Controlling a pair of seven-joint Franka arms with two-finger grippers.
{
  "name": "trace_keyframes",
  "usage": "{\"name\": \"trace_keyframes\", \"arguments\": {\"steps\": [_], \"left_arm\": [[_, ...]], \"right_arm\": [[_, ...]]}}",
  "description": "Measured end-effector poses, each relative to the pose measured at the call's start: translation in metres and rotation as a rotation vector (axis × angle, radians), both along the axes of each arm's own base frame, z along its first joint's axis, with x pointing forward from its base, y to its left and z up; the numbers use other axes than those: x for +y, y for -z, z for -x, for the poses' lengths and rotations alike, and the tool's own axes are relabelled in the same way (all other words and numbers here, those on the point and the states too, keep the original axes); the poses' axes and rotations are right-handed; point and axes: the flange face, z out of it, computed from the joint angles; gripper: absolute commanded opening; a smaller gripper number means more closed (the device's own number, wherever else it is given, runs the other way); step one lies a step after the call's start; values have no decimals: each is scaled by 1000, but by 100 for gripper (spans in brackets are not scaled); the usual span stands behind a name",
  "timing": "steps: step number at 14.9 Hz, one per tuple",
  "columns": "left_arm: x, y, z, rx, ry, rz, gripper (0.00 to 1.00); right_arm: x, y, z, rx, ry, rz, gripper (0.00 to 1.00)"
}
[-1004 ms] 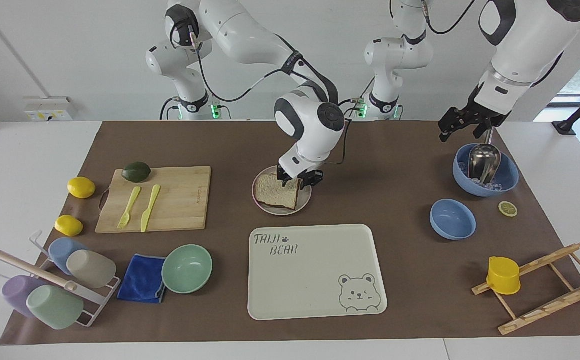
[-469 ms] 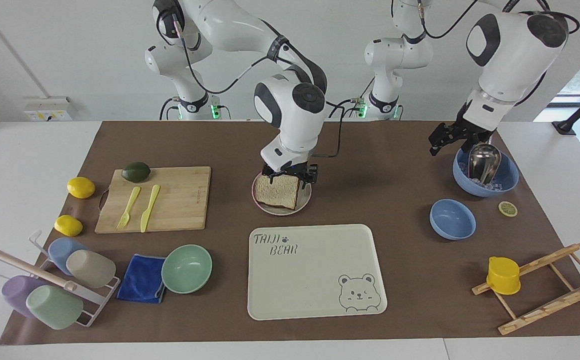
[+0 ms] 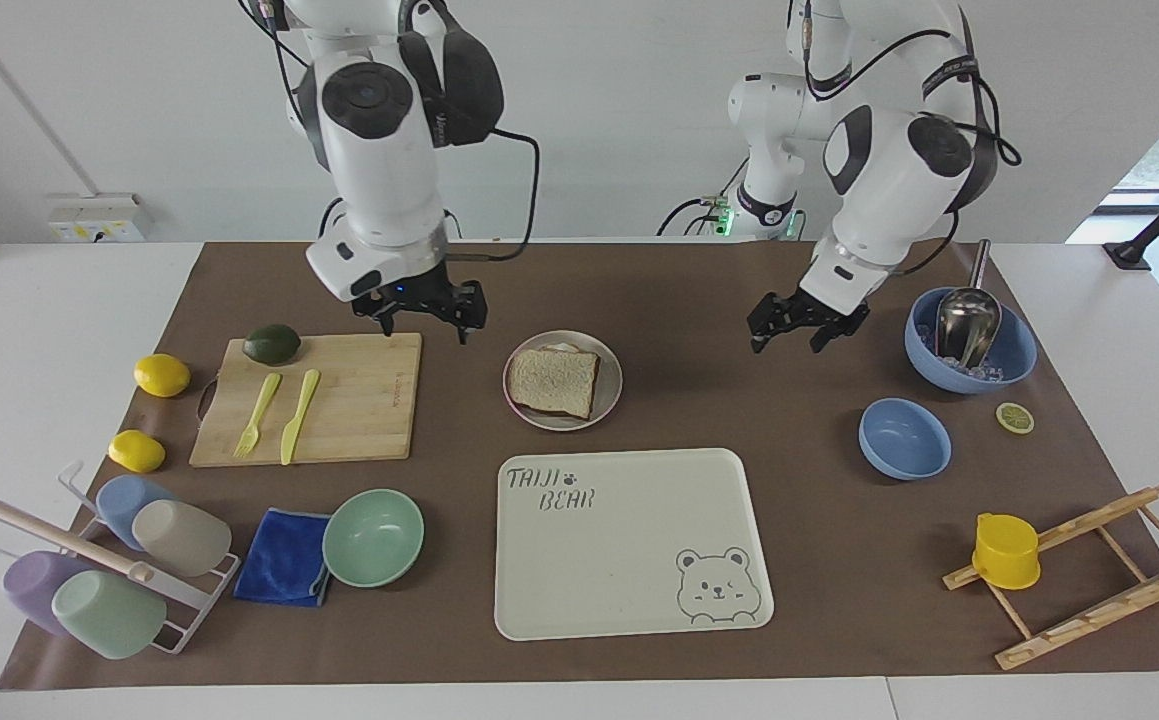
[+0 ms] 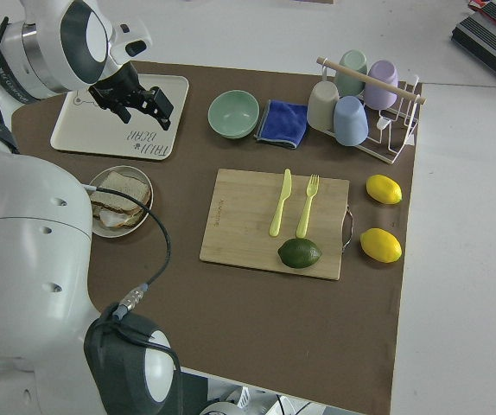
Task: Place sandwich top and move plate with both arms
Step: 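Withdraw the right gripper while the left gripper reaches toward the plate, then grasp the white plate rim with the left gripper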
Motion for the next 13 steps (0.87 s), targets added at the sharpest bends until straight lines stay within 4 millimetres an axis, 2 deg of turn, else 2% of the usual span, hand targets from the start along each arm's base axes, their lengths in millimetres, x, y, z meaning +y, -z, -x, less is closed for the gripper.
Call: {"name": "trace_keyframes", "arguments": {"steps": [2, 4, 6, 8, 10, 13], "left_arm": [[-30, 28, -3, 0, 18, 23, 100], [-51, 54, -4, 0, 23, 42, 100], [-72, 81, 4, -15, 27, 61, 100], [-95, 106, 21, -39, 44, 71, 100], [-114, 126, 41, -39, 57, 82, 100], [-127, 133, 52, -35, 61, 93, 100]], "right_arm": [[-42, -20, 6, 17, -15, -7, 100], [-80, -33, 12, 33, -30, -14, 100], [-115, -37, 15, 57, -48, -23, 100], [-147, -35, 16, 76, -67, -33, 100], [-166, -37, 19, 85, -82, -42, 100], [-169, -45, 27, 98, -104, -47, 100]]}}
